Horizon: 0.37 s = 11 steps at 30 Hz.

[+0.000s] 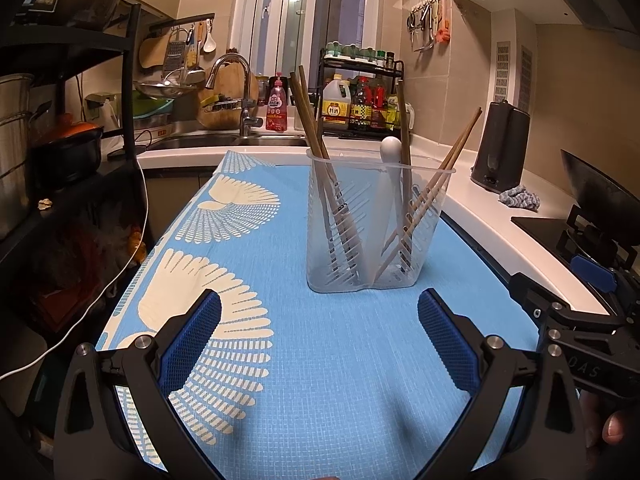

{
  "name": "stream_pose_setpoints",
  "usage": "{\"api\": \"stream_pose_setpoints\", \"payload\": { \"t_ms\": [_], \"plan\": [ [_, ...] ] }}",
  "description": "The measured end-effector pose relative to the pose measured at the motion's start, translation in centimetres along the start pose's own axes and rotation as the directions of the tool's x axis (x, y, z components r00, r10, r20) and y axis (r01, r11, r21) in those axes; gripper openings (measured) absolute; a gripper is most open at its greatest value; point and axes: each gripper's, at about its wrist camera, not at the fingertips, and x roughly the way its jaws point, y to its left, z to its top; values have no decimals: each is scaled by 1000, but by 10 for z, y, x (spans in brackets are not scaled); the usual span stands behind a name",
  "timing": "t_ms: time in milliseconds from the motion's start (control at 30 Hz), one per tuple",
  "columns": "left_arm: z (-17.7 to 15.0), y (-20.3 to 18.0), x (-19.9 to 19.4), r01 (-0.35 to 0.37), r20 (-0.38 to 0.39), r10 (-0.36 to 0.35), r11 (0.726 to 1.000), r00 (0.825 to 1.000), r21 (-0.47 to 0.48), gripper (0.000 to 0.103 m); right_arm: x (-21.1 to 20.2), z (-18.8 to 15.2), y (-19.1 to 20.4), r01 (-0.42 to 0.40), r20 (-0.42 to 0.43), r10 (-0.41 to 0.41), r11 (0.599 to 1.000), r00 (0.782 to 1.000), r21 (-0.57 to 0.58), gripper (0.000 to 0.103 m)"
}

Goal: Organize utensils

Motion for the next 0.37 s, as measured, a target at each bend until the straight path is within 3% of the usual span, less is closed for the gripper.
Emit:
{"api": "stream_pose_setpoints", "payload": {
  "t_ms": [367],
  "plan": [
    [0,2,2,-13,-12,13,1000,1000,-9,96,-1,0,1,1,1,-1,1000,1000,-1,97]
  ]
}}
